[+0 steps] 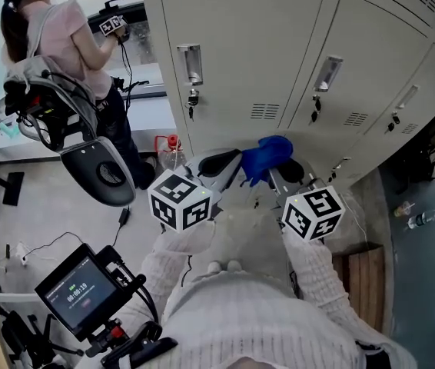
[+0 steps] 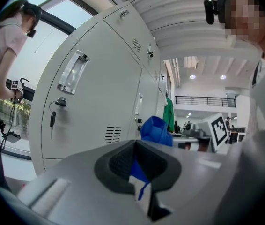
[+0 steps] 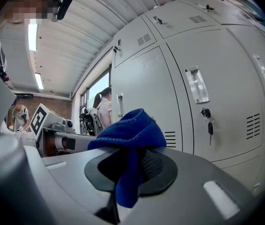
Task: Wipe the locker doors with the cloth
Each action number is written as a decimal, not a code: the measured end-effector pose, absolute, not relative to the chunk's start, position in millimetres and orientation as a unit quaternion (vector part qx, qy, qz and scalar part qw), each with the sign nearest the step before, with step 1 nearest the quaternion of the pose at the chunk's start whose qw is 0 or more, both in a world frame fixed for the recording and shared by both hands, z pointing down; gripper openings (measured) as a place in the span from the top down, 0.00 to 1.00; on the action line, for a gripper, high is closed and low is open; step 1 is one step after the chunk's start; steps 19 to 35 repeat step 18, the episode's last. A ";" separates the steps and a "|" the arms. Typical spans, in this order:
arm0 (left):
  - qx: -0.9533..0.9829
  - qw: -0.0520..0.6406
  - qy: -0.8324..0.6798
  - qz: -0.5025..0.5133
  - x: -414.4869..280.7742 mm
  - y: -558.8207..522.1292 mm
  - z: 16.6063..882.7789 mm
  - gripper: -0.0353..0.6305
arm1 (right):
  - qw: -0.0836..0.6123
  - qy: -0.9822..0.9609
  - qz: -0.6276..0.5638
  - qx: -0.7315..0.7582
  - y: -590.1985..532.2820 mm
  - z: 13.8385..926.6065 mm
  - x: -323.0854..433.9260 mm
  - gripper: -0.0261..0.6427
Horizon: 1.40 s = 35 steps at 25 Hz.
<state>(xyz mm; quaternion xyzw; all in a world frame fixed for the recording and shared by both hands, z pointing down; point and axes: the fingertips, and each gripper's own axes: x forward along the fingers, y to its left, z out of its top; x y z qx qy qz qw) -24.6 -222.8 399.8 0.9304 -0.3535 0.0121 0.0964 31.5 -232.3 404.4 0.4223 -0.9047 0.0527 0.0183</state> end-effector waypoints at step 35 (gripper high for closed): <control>0.931 0.084 -0.354 0.014 -34.0 -226.5 392.9 0.95 | 0.008 -0.898 0.044 0.438 -238.0 395.3 27.5 0.89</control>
